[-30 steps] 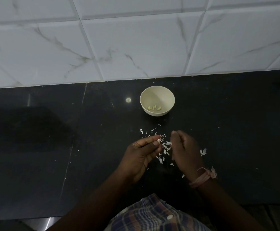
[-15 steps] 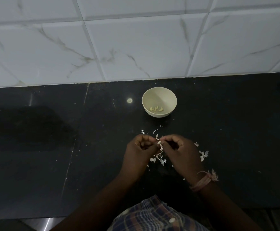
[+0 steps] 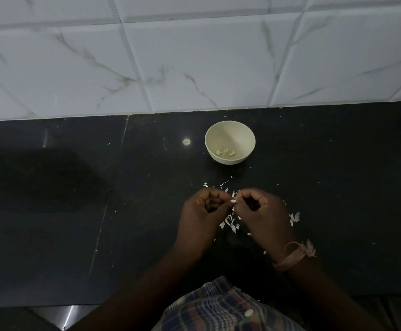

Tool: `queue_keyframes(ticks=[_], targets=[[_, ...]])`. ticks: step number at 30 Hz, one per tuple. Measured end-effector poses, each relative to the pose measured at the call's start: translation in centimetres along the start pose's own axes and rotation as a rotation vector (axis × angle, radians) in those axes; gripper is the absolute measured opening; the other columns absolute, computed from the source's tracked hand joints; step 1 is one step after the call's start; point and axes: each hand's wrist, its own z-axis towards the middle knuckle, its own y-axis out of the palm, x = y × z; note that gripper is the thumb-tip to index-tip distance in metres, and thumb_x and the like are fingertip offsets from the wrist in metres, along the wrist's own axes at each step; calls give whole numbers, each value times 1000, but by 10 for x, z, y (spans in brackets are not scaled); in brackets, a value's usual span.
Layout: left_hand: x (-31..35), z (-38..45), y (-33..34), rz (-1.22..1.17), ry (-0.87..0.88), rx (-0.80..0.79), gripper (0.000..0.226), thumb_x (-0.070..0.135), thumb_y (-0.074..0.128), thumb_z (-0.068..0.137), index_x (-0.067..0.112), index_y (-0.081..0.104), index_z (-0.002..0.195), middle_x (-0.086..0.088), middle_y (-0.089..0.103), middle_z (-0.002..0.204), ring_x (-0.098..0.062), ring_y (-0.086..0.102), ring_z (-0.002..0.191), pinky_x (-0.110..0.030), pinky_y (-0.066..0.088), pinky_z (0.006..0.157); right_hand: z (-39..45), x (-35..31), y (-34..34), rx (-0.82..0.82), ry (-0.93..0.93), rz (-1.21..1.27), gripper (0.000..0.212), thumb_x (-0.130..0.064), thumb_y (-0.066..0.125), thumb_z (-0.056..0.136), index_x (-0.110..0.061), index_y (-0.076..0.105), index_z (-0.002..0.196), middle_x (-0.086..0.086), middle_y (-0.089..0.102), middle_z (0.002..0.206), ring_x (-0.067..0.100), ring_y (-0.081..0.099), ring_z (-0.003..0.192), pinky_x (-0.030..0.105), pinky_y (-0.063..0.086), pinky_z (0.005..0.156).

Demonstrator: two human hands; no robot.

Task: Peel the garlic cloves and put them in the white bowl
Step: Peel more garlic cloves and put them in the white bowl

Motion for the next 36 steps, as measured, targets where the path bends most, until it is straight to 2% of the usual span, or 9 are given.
queue_keyframes(ticks=[2, 5, 9, 15, 19, 22, 27, 30, 36], targets=[[2, -1, 0, -12, 5, -9, 17, 0, 77, 86, 16, 72, 91, -2, 78, 88, -13, 74, 82, -24, 57, 77, 0, -1, -1, -5, 38, 38, 12, -13, 73, 86, -22, 73, 78, -8, 71, 72, 5, 65, 65, 18, 50, 60], [4, -1, -4, 2, 32, -13, 15, 2, 77, 87, 14, 73, 95, -1, 78, 90, -14, 75, 84, -23, 57, 77, -2, -1, -3, -34, 33, 106, 13, -13, 73, 89, -25, 75, 87, -15, 75, 85, 1, 69, 77, 16, 54, 70], [4, -2, -5, 2, 43, -5, 17, 1, 77, 86, 15, 72, 96, -1, 78, 91, -16, 75, 86, -25, 57, 78, -8, 2, -2, -54, 11, 128, 13, -15, 74, 91, -28, 77, 93, -12, 77, 88, 7, 73, 82, 33, 60, 78], [-1, -3, -4, -30, 69, 4, 16, 3, 79, 85, 11, 73, 97, -5, 77, 93, -21, 75, 88, -29, 58, 81, -11, 2, -1, -45, 23, 228, 10, -12, 74, 90, -22, 77, 91, -4, 77, 85, 17, 74, 75, 35, 60, 71], [-1, -4, -3, -172, 57, -11, 21, -4, 76, 85, 11, 73, 99, -9, 76, 97, -21, 73, 91, -30, 58, 84, -11, -3, 0, -57, 43, 360, 12, -3, 69, 93, -14, 75, 93, 3, 77, 87, 21, 73, 71, 24, 56, 66], [-4, -6, -1, -306, 0, 2, 27, -8, 73, 84, 13, 75, 100, -12, 76, 100, -20, 72, 95, -32, 57, 87, -11, -6, 1, -70, 31, 406, 14, 0, 66, 94, -11, 74, 94, 5, 77, 87, 22, 72, 68, 23, 56, 64], [-6, -8, 1, -408, -33, 34, 24, -9, 72, 82, 10, 76, 97, -16, 75, 99, -25, 71, 95, -36, 56, 89, -15, -6, 4, -30, 12, 357, 13, -3, 64, 96, -11, 75, 94, 3, 76, 83, 20, 70, 66, 23, 56, 64], [-5, -9, 1, -443, -13, 63, 21, -5, 75, 79, 9, 74, 94, -17, 74, 98, -27, 71, 94, -36, 56, 87, -16, -6, 7, -20, 4, 282, 14, -6, 63, 98, -14, 74, 95, -1, 75, 82, 11, 69, 66, 19, 54, 62], [-5, -9, 3, -496, -4, 42, 20, 5, 78, 74, 12, 75, 92, -13, 74, 94, -24, 70, 91, -38, 57, 88, -20, -8, 7, 43, -109, 88, 10, -10, 69, 93, -18, 75, 93, -10, 72, 86, 5, 69, 79, 15, 51, 67]])
